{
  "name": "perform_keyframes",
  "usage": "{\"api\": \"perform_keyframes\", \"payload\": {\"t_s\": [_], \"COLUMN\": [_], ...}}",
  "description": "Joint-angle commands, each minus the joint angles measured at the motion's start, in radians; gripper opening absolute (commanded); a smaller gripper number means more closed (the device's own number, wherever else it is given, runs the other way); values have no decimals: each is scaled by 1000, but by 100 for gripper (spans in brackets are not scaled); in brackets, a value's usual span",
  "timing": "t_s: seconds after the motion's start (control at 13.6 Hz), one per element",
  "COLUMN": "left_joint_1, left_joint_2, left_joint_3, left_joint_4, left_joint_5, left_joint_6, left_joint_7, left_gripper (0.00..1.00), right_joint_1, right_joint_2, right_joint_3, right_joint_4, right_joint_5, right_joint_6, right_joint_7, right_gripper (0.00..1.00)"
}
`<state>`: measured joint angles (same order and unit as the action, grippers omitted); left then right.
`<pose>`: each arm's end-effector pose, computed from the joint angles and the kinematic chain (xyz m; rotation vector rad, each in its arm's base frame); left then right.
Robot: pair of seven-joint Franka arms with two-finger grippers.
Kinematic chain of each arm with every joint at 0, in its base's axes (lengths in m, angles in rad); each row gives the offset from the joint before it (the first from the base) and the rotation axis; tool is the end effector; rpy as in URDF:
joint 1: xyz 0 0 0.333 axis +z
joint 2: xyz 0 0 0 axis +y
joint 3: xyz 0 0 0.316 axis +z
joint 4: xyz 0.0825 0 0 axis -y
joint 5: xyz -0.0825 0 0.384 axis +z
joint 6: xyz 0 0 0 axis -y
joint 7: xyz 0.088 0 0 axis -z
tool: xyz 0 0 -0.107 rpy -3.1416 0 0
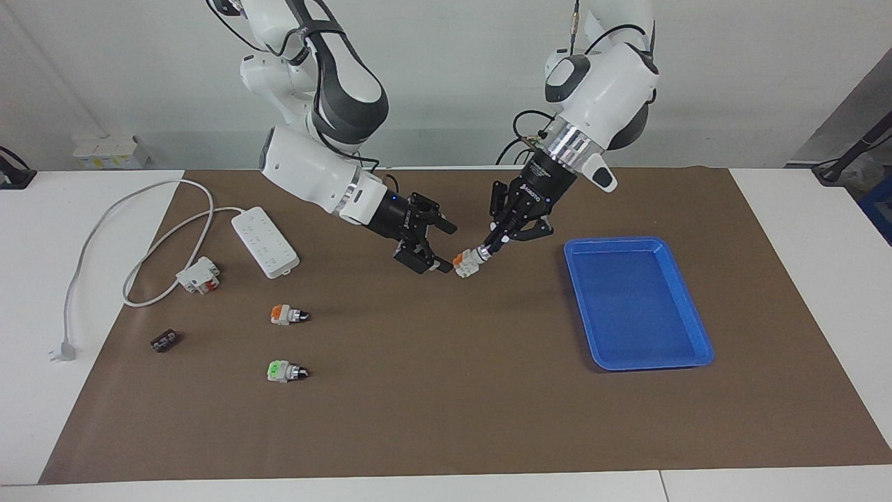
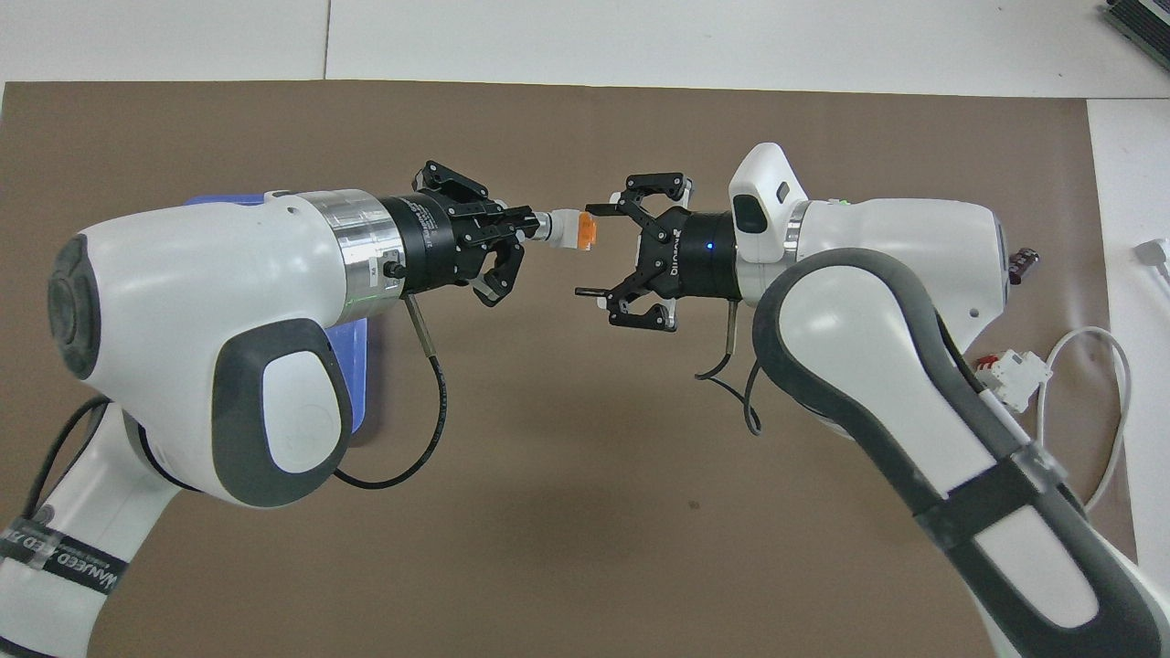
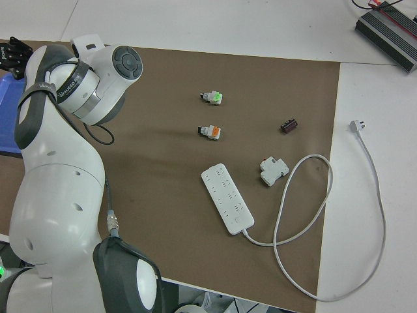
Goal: Turn and place switch with both arms
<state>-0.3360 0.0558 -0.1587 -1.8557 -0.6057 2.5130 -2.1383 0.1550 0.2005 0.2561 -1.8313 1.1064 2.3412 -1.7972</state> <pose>0.5506 -0.2893 0.5539 1.2745 2.0597 -0.4285 0.5886 0.2609 0.4665 -1.7483 -1.6249 -1.0421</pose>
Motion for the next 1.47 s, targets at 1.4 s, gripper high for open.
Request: {"api": "perform_keyframes", "payload": {"t_s": [1.4], "left_joint_1": [402], "left_joint_2": [-96], "left_joint_3": [36], "left_joint_4": [-157], "left_joint_5": [472], "left_joint_6": [-321], "left_joint_7": [1424], "left_gripper": [0], "right_joint_1": [-189], "right_joint_2": [-108], "right_joint_3": [-14], "right_joint_4": [35], "right_joint_5": [-762], "right_joint_6": [-94], "right_joint_7": [574], "right_gripper": [100]}}
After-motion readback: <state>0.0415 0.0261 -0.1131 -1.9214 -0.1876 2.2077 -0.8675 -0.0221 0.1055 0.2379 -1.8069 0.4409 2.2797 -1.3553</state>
